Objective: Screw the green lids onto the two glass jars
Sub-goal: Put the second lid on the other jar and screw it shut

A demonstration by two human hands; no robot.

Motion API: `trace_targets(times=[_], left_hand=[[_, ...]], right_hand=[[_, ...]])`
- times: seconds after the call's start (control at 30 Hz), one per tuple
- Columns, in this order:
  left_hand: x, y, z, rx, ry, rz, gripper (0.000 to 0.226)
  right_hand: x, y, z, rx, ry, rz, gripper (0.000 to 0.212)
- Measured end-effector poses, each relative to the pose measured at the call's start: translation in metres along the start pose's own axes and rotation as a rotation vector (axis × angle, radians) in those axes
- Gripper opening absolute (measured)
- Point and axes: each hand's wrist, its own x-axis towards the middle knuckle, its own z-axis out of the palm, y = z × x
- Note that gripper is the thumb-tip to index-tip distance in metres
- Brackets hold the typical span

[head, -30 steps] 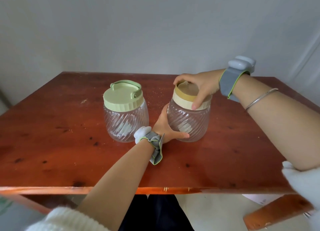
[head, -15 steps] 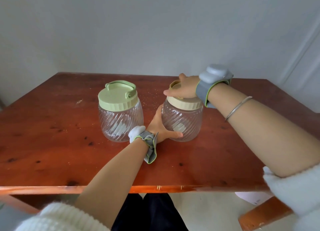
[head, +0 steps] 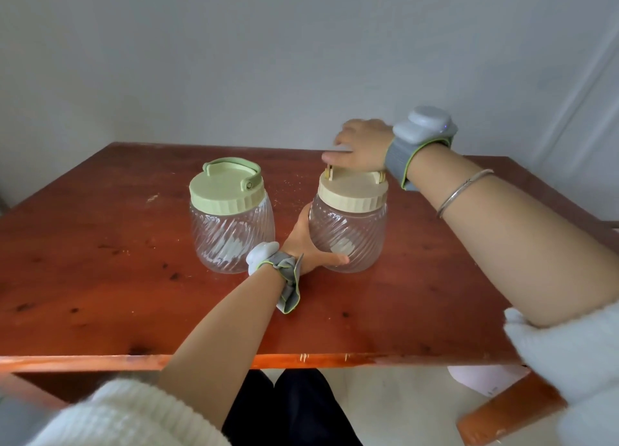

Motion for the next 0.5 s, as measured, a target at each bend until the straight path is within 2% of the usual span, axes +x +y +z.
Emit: trace_targets(times=[0.07, 0.13, 0.27, 0.4, 0.5], left_hand=[[-0.003, 0.002, 0.0, 0.005, -0.002, -0.001, 0.113], [-0.002, 0.003, 0.0, -0.001, 0.001, 0.001, 0.113], [-0.003, 0.002, 0.001, 0.007, -0.007, 0.011, 0.11], [0.0, 0.001, 0.001, 0.007, -0.025, 0.008, 0.108], [0.002, -0.001, 0.0, 0.01, -0.019, 0.001, 0.109]], right_hand=[[-0.004, -0.002, 0.008, 0.075, -0.094, -0.182, 0.051], [-0.005, -0.004, 0.014, 0.093, -0.144, -0.201, 0.044], [-0.002, -0.01, 0.016, 0.127, -0.068, 0.026, 0.041], [0.004, -0.005, 0.013, -0.015, -0.109, 0.159, 0.042], [0.001, 0.007, 0.006, 0.037, -0.16, 0.268, 0.04]])
